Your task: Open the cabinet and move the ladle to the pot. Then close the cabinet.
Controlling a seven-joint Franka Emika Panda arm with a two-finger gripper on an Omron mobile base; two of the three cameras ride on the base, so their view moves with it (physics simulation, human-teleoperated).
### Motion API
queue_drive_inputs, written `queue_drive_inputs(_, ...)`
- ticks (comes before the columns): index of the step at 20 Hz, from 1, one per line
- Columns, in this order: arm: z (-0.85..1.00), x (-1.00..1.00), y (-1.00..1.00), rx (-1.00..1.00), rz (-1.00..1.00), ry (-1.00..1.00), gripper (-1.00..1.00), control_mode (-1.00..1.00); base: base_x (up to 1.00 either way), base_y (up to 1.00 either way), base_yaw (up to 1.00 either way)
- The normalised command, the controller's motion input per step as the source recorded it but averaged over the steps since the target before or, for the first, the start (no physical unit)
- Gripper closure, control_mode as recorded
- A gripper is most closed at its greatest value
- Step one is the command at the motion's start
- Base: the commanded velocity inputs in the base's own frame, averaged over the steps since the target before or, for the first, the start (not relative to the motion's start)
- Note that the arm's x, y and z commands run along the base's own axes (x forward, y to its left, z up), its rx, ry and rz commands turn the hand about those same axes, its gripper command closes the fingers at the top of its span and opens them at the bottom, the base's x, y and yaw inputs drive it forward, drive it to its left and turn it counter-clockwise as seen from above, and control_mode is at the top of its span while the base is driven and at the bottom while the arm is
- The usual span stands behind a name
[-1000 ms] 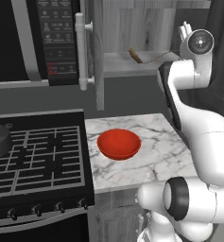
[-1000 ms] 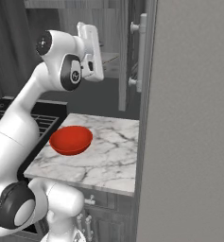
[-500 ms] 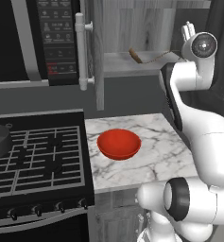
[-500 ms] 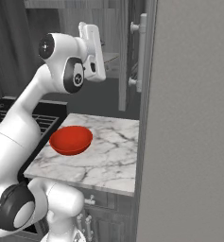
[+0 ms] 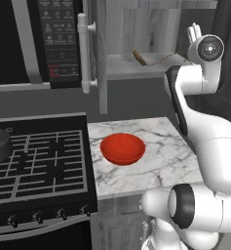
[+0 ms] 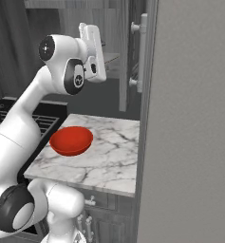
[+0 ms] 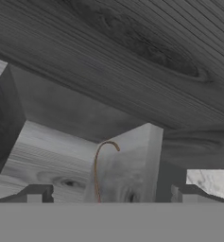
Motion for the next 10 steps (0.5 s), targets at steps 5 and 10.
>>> queue_drive_inputs(5, 0.0, 0.0, 0.0, 0.0, 0.0, -0.01, -1.0, -1.0, 0.0, 0.0, 0.0)
queue_drive_inputs(10, 0.0, 0.11, 0.0, 0.01, 0.05, 0.0, -1.0, -1.0, 0.0, 0.0, 0.0)
